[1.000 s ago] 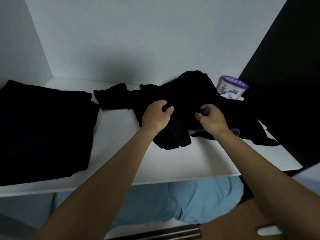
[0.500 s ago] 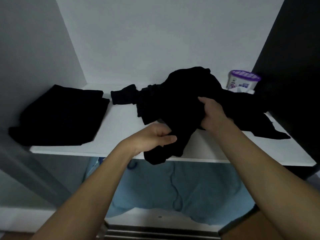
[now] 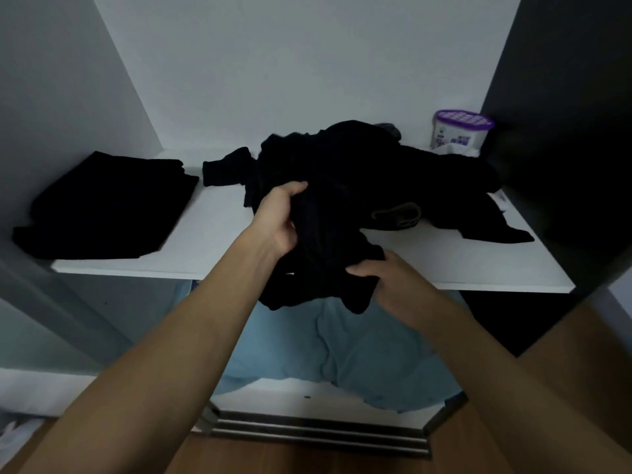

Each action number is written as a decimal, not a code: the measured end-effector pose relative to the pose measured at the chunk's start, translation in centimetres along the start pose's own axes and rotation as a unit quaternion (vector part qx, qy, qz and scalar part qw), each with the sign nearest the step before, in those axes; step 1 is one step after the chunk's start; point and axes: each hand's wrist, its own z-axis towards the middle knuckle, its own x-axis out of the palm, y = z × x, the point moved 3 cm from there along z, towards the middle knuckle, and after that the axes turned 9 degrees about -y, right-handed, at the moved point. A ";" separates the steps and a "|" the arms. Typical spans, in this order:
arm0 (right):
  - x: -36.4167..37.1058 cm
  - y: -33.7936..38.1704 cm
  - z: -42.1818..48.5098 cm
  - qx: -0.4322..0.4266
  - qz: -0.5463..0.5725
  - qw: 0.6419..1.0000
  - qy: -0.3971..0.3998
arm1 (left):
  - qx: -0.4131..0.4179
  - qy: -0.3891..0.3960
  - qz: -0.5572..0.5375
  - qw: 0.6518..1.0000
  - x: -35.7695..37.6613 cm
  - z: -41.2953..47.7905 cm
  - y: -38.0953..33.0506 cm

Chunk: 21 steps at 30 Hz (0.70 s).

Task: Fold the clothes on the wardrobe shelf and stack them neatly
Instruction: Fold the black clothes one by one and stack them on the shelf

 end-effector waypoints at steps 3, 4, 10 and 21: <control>-1.4 -0.7 0.4 0.023 0.156 0.987 0.031 | 0.029 0.056 -0.046 0.997 0.1 -1.7 -1.2; -1.3 -0.5 0.6 0.024 0.184 0.981 0.049 | 0.043 0.074 -0.050 0.995 0.0 -2.3 -1.8; 5.5 2.0 2.5 0.056 0.238 0.968 0.049 | 0.112 0.048 -0.044 0.992 -3.9 -6.5 -7.7; 11.7 2.5 2.7 -0.091 -0.390 0.909 -0.112 | 0.152 -0.001 0.016 0.988 -13.7 -11.2 -12.3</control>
